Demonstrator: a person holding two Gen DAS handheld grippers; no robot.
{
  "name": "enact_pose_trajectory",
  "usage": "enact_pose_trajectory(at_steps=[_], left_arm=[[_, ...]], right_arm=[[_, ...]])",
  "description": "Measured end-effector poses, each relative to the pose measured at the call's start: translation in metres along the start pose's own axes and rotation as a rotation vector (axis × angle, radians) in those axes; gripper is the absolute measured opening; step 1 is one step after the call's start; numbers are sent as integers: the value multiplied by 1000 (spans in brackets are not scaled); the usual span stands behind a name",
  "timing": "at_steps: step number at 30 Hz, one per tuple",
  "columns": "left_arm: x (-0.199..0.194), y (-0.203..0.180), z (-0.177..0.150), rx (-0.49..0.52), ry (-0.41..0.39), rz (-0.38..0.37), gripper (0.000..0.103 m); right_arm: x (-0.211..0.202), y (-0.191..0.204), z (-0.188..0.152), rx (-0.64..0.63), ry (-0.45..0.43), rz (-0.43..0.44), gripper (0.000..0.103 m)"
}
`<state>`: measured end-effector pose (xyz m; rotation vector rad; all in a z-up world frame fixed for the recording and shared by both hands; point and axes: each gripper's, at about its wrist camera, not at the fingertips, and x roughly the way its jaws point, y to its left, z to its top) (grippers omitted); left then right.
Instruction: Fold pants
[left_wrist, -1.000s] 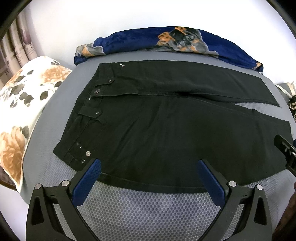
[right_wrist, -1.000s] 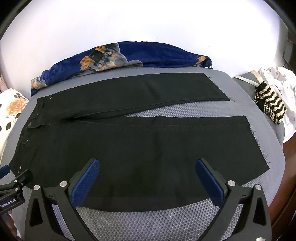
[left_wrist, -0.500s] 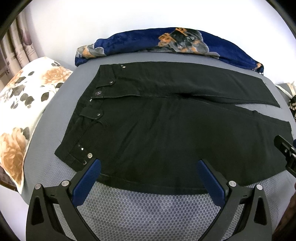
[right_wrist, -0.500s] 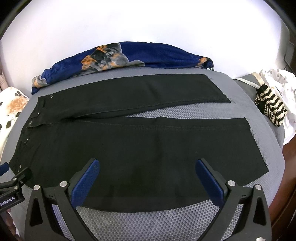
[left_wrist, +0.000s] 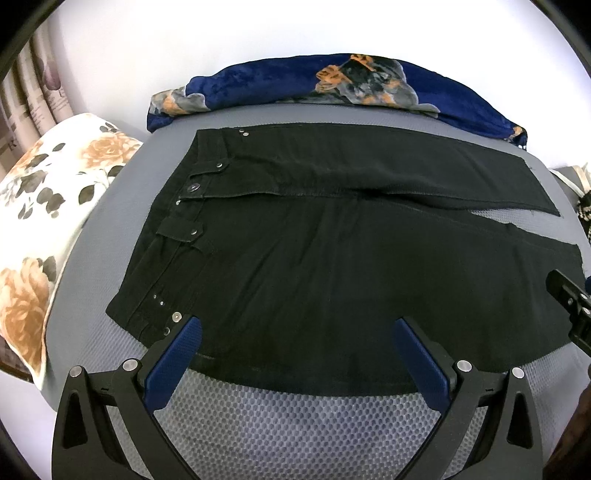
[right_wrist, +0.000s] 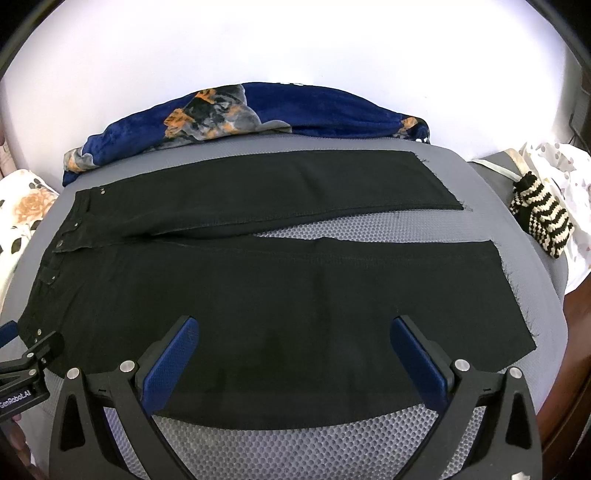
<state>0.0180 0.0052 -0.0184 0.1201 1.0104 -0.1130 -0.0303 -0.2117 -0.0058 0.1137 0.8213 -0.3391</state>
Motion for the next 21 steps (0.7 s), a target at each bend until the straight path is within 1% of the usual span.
enact_pose_trajectory(at_steps=[5,7,8,9,11,13,14,15,17,19,20,21], left_arm=[[3,1,6,1,0,-8,102],[5,3,10,-1,-2,-15,102],[6,4,12,-4,-3,-29,102],[8,7,16,-10,-3,-44,102],[9,13,26,-25,-7,-63,102],[10,23,38,-38,-23,-81,100],[10,28,45,-44,-34,-89,96],[12,36,54,-55,-40,-105,90],[17,56,74,-91,-43,-145,82],[23,74,90,-136,-43,-178,78],[27,85,100,-159,-45,-203,74],[31,97,111,-178,-46,-240,74]], right_arm=[[1,1,0,-19,-19,-18,103],[3,-1,2,5,10,19,103],[6,-3,5,45,59,72,103],[8,-4,7,56,71,94,103],[11,-6,11,70,83,137,103],[12,-7,17,80,69,175,103],[12,-8,19,87,64,194,103],[12,-9,22,93,58,214,103],[13,-10,29,92,42,231,103],[15,-10,37,85,22,242,103],[17,-10,41,81,22,245,103],[21,-10,44,74,21,242,103]])
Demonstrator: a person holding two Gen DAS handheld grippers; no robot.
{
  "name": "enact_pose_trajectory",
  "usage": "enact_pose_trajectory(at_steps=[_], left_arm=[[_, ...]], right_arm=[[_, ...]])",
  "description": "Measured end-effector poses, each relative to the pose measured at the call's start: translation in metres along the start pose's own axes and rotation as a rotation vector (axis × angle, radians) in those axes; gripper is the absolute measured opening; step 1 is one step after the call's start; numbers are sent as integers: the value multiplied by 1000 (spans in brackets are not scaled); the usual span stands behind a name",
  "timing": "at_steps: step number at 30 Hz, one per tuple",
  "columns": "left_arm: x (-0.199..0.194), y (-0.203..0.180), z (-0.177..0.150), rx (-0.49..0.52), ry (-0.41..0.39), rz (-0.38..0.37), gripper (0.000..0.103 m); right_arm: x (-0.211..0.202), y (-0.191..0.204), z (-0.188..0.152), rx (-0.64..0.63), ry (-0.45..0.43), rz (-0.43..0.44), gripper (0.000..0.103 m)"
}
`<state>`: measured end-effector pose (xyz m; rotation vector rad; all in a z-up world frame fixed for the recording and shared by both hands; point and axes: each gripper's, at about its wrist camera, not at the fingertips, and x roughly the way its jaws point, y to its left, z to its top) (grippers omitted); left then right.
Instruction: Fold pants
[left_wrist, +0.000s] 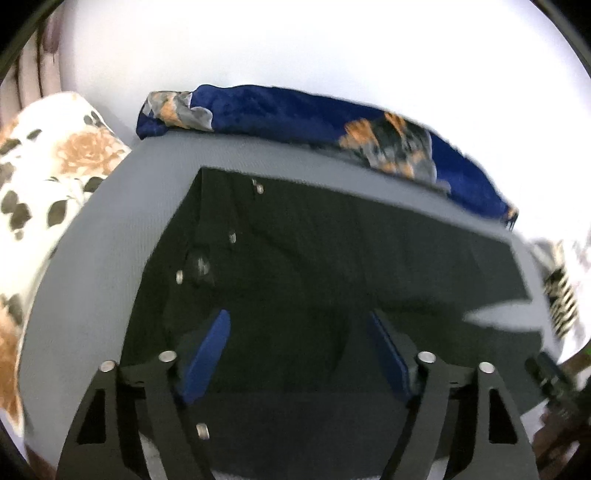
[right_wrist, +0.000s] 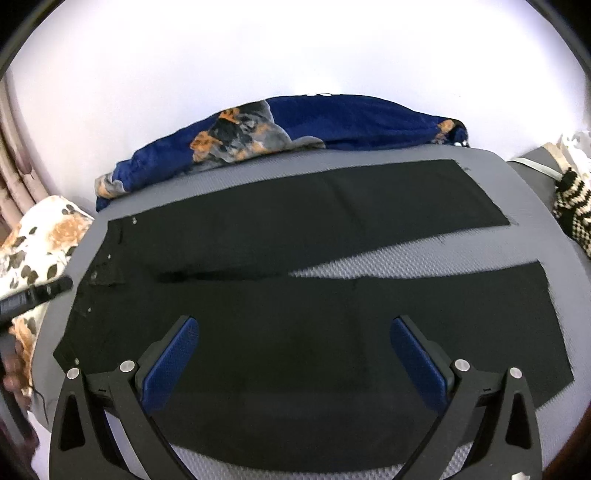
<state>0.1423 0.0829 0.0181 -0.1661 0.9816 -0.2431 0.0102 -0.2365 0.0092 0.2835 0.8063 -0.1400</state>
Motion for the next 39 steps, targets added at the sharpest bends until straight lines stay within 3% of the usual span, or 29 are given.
enact_pose_trajectory(at_steps=[4,10,13,19,23,37,39], left_arm=[[19,39,44,-51,1,-125,72],[75,107,92,-185,52,-233,70],[107,138,108,-263,92,-318,62],[155,175,125,-354,157,-389,48],[172,187,128,-357,179,-386,47],[201,166,144,-291,231,-559,47],[210,158,147,-275,245,-570,41]], right_arm=[[19,-1,16,-9,20,-24,103],[52,3,35,40,70,23,103],[70,8,42,54,98,41,103],[100,26,53,38,146,36,103],[115,34,57,20,167,24,103],[161,55,63,-26,199,29,103],[164,56,66,-32,199,33,103]])
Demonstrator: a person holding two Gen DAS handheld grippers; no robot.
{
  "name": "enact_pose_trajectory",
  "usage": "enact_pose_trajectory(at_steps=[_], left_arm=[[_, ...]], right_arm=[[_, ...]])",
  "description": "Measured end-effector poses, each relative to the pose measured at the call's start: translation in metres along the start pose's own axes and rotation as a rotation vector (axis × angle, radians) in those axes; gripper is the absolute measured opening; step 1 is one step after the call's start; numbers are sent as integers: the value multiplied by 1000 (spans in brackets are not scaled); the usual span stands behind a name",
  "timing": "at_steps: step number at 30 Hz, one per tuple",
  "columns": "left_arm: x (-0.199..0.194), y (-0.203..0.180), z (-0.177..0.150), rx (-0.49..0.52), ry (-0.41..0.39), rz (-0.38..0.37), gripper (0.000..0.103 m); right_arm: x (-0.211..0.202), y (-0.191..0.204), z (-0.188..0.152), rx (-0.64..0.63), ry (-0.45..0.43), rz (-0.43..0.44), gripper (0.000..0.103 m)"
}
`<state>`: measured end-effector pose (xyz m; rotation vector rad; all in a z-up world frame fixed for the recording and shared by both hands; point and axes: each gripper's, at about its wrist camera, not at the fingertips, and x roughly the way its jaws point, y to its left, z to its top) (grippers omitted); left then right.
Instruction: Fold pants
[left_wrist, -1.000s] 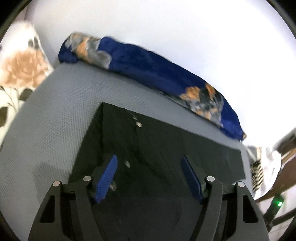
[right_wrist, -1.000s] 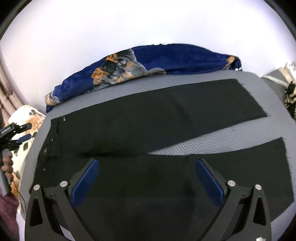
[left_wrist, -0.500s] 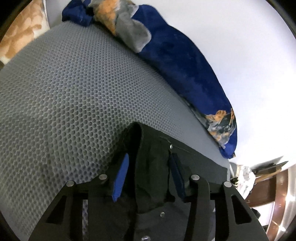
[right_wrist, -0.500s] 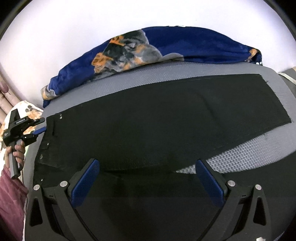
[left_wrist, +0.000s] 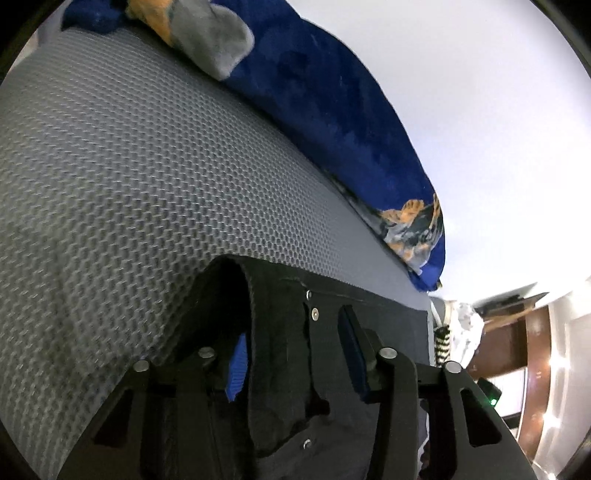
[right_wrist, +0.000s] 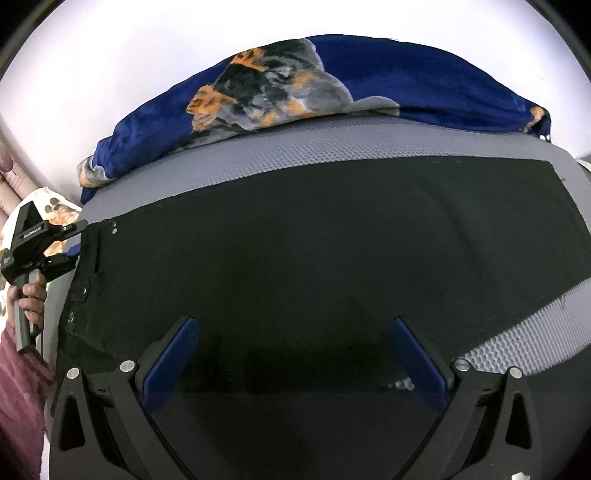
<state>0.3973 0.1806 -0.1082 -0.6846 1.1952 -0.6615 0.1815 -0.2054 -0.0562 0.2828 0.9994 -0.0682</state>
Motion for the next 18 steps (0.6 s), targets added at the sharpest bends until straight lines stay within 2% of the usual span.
enact_pose_trajectory(at_steps=[6,9,11,13,14,18], left_arm=[[17,-12,7,70,41,-19,39],[26,-7,9,60,53,-14,38],[28,-9,10,57,33,-14,36],[32,-13,9,58,12,13,20],[32,-15,8,65,9,16,6],[13,-30,-1,119,-53,3,6]], right_arm=[[10,2,10,-11,-7,11,103],[16,1,13,-17,-7,14,103],[24,1,16,-32,-2,12,103],[28,1,20,-53,2,12,103],[30,1,23,-67,4,15,103],[35,-3,47,-155,3,61,103]])
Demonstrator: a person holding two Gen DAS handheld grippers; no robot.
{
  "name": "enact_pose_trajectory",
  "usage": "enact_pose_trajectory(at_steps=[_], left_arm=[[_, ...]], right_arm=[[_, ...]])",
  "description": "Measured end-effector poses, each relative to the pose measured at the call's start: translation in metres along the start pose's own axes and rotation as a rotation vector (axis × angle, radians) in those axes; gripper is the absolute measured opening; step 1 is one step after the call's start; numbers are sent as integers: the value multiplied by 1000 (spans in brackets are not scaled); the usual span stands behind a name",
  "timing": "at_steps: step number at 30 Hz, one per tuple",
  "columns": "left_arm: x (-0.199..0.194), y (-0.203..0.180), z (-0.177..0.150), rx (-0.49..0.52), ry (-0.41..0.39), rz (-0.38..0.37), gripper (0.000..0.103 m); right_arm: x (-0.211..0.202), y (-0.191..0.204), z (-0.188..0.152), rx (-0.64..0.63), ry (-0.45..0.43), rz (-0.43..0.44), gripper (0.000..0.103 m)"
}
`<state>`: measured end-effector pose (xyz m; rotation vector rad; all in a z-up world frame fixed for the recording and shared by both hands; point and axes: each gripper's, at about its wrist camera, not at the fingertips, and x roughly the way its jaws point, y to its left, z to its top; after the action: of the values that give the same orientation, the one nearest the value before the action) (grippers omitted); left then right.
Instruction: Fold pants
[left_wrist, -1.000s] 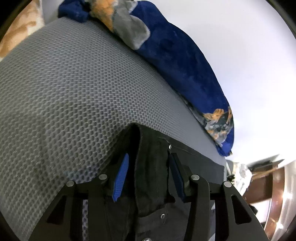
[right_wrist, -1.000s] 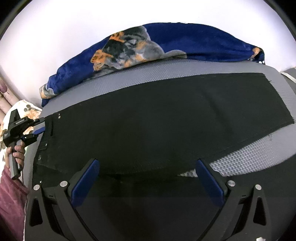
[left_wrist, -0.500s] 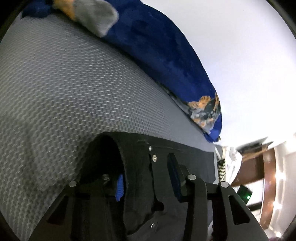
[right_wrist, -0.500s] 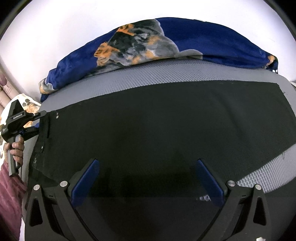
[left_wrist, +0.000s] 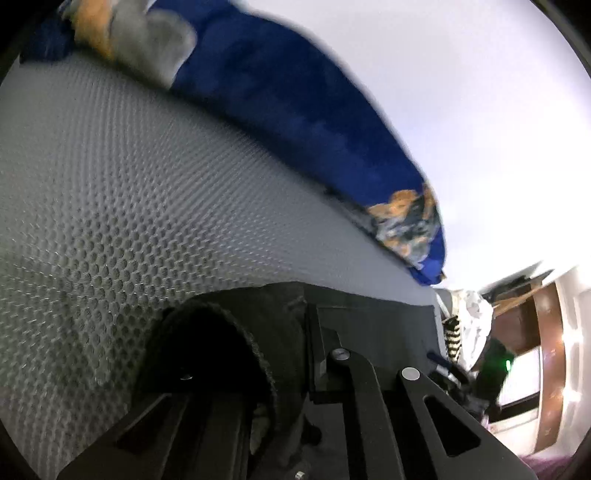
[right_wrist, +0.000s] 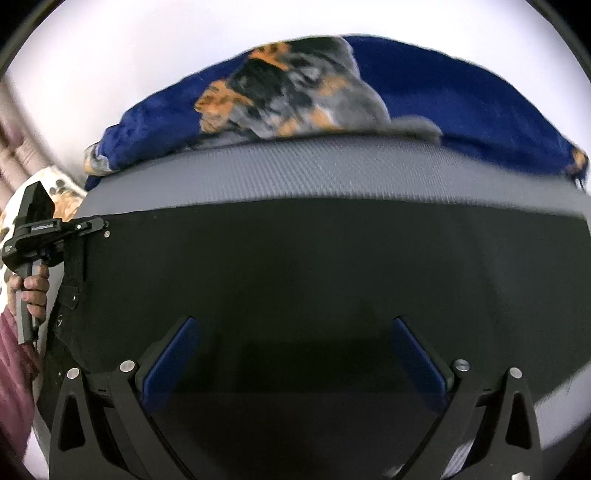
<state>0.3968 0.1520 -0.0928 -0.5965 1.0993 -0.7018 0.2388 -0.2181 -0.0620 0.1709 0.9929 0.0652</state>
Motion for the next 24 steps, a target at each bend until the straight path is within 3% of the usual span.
enact_pose_trajectory(at_steps=[5,12,18,21,24], left_arm=[[-31,-44,-11,129,-56,-43,6],[-58,-89,-34,281,-104,-52,6],[-69,-100,-44,314,-117,-55,6],[-77,-103,-47,332,-119,-35,6],[-80,-106,-47,329,-124,-27,6]], right_arm=[[1,-7,45,-183,16,90,103],[29,8,111,-501,207,278,103],[62,32,126,-679,393,411,103],[81,42,126,-724,475,479,96],[101,52,119,-786,535,492,85]])
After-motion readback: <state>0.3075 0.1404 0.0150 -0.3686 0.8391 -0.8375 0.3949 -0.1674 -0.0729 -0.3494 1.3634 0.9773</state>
